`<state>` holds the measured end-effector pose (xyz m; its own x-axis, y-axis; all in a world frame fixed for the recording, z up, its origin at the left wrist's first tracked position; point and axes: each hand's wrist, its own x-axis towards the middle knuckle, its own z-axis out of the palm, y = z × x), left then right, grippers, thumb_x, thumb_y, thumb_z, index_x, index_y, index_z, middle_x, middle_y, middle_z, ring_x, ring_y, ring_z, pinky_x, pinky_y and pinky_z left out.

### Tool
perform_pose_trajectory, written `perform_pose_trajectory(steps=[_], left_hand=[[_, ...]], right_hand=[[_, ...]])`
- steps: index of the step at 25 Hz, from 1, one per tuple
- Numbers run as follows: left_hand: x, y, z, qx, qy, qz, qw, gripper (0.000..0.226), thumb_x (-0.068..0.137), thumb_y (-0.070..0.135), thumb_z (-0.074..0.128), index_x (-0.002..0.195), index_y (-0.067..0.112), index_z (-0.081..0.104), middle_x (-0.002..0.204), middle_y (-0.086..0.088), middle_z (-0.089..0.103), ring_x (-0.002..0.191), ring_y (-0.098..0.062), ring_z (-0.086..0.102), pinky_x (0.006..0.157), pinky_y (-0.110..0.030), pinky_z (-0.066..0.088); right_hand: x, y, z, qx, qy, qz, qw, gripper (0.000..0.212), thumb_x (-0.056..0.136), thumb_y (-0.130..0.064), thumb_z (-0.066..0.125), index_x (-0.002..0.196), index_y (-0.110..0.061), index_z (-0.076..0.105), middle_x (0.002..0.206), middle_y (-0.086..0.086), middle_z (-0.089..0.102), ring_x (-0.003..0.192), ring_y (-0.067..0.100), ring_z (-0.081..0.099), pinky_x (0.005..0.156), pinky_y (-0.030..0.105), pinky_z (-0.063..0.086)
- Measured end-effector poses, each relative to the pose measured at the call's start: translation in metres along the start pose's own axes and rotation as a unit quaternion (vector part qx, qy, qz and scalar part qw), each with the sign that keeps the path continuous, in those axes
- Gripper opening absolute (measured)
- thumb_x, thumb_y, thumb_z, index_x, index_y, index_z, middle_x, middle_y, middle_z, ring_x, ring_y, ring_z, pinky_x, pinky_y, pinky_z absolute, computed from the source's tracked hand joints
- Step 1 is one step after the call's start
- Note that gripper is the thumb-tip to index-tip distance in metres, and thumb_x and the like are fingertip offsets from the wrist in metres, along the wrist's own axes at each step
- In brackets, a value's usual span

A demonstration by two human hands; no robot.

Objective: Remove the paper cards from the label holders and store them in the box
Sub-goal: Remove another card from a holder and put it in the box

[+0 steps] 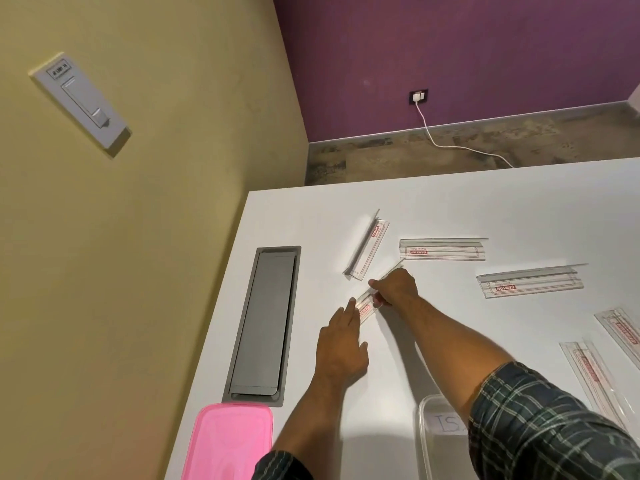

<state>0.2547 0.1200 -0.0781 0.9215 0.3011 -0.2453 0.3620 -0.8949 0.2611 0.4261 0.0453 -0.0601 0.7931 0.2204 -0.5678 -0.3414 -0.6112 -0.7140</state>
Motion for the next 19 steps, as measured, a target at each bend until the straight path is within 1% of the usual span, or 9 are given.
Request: perform_pose_trajectory(steps=[3, 5, 6, 8, 9, 11, 15, 17, 19], left_hand=[[0.0, -0.002, 0.005, 0.005, 0.031, 0.017, 0.999, 0.073, 0.087, 0.028, 0.054, 0.155, 0.012, 0.031, 0.164, -0.001, 0.024, 0.146, -0.026, 0.033, 0.098, -0.045, 0.046], [0.0, 0.0, 0.006, -0.008, 0.065, 0.026, 0.998, 0.064, 0.085, 0.02, 0.054, 0.149, 0.015, 0.043, 0.155, 0.0, 0.042, 0.137, -0.023, 0.045, 0.09, -0.041, 0.049], [-0.002, 0.002, 0.005, -0.02, 0.082, 0.023, 0.996, 0.061, 0.084, 0.016, 0.054, 0.144, 0.018, 0.049, 0.146, 0.002, 0.053, 0.128, -0.021, 0.052, 0.086, -0.038, 0.049], [-0.007, 0.009, 0.001, -0.051, 0.104, 0.007, 0.993, 0.051, 0.08, 0.011, 0.052, 0.128, 0.026, 0.057, 0.117, 0.006, 0.068, 0.103, -0.021, 0.062, 0.075, -0.036, 0.049], [-0.009, 0.014, -0.003, -0.065, 0.107, 0.0, 0.992, 0.043, 0.08, 0.01, 0.052, 0.118, 0.027, 0.058, 0.104, 0.007, 0.069, 0.092, -0.023, 0.062, 0.069, -0.035, 0.048], [-0.013, 0.025, -0.012, -0.067, 0.107, 0.005, 0.992, 0.031, 0.082, 0.012, 0.054, 0.109, 0.026, 0.059, 0.094, 0.005, 0.068, 0.082, -0.024, 0.062, 0.065, -0.034, 0.045], [-0.026, 0.051, -0.031, -0.076, 0.12, 0.032, 0.989, 0.023, 0.088, 0.02, 0.057, 0.111, 0.025, 0.061, 0.1, 0.003, 0.068, 0.085, -0.023, 0.062, 0.071, -0.038, 0.051], [-0.03, 0.063, -0.043, -0.081, 0.135, 0.024, 0.987, 0.031, 0.094, 0.02, 0.053, 0.124, 0.023, 0.06, 0.114, 0.001, 0.068, 0.097, -0.024, 0.064, 0.08, -0.039, 0.053], [-0.032, 0.071, -0.058, -0.032, 0.127, 0.048, 0.99, 0.045, 0.09, 0.008, 0.054, 0.133, 0.022, 0.057, 0.129, 0.0, 0.064, 0.105, -0.027, 0.063, 0.082, -0.039, 0.052]], right_hand=[[-0.003, -0.002, 0.002, 0.015, 0.0, 0.026, 1.0, 0.018, 0.091, -0.006, 0.066, 0.074, 0.0, 0.061, 0.029, -0.004, 0.051, 0.022, 0.004, 0.048, 0.028, 0.012, 0.035], [-0.007, -0.003, 0.002, 0.038, 0.002, 0.049, 0.998, 0.027, 0.093, 0.003, 0.057, 0.066, -0.002, 0.052, 0.027, 0.0, 0.048, 0.023, 0.008, 0.047, 0.024, 0.011, 0.026], [-0.009, 0.0, 0.002, 0.046, 0.001, 0.054, 0.997, 0.03, 0.093, 0.003, 0.056, 0.064, -0.002, 0.052, 0.03, 0.001, 0.051, 0.029, 0.011, 0.05, 0.025, 0.01, 0.027], [-0.014, 0.009, -0.003, 0.087, -0.01, 0.065, 0.994, 0.021, 0.092, 0.001, 0.059, 0.072, 0.004, 0.061, 0.043, 0.007, 0.062, 0.041, 0.018, 0.058, 0.032, 0.013, 0.039], [-0.018, 0.014, -0.006, 0.118, -0.017, 0.072, 0.99, 0.014, 0.091, 0.002, 0.06, 0.079, 0.007, 0.065, 0.052, 0.011, 0.066, 0.045, 0.022, 0.061, 0.036, 0.018, 0.046], [-0.029, 0.025, -0.016, 0.174, -0.036, 0.07, 0.982, 0.011, 0.092, 0.002, 0.06, 0.091, 0.01, 0.067, 0.065, 0.018, 0.07, 0.05, 0.025, 0.065, 0.046, 0.029, 0.056], [-0.053, 0.048, -0.046, 0.207, -0.057, 0.041, 0.976, 0.018, 0.095, -0.002, 0.062, 0.104, 0.013, 0.066, 0.081, 0.022, 0.074, 0.053, 0.022, 0.063, 0.059, 0.033, 0.059], [-0.068, 0.056, -0.067, 0.201, -0.065, 0.024, 0.977, 0.019, 0.097, -0.008, 0.064, 0.104, 0.01, 0.068, 0.079, 0.018, 0.076, 0.059, 0.024, 0.065, 0.064, 0.037, 0.061], [-0.082, 0.062, -0.089, 0.196, -0.076, 0.007, 0.978, 0.018, 0.098, -0.007, 0.061, 0.107, 0.006, 0.069, 0.075, 0.015, 0.075, 0.065, 0.025, 0.066, 0.07, 0.04, 0.06]])
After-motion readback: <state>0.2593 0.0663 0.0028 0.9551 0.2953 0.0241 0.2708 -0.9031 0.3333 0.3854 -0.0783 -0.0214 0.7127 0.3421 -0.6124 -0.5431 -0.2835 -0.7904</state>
